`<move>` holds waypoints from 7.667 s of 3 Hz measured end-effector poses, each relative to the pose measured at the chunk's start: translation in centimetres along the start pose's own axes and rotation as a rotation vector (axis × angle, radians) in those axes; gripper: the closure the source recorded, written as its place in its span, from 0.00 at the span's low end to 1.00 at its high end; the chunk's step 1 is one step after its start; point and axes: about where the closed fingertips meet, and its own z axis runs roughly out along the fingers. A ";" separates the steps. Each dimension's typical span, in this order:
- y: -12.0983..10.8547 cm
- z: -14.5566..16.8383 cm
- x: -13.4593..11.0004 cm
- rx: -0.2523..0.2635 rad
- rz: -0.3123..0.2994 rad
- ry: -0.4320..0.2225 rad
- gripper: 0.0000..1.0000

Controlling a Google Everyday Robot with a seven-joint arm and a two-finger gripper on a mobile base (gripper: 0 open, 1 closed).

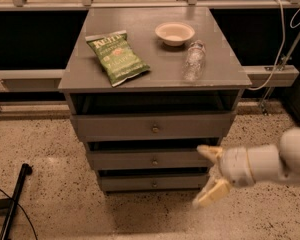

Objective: Open bottom drawer

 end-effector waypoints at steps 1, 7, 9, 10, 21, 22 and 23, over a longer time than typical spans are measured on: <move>0.6 3.7 3.4 0.090 -0.084 -0.109 0.00; -7.2 14.0 17.7 0.240 -0.271 0.143 0.00; -11.9 13.9 22.1 0.297 -0.406 0.419 0.00; -11.8 13.9 22.1 0.295 -0.405 0.418 0.00; -21.3 23.3 37.1 0.223 -0.573 0.370 0.00; -23.1 26.7 39.2 0.172 -0.579 0.418 0.00; -23.1 26.7 39.2 0.171 -0.579 0.418 0.00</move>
Offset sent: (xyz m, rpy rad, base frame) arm -0.0077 0.0122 -0.0436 0.0693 -0.1192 -0.0267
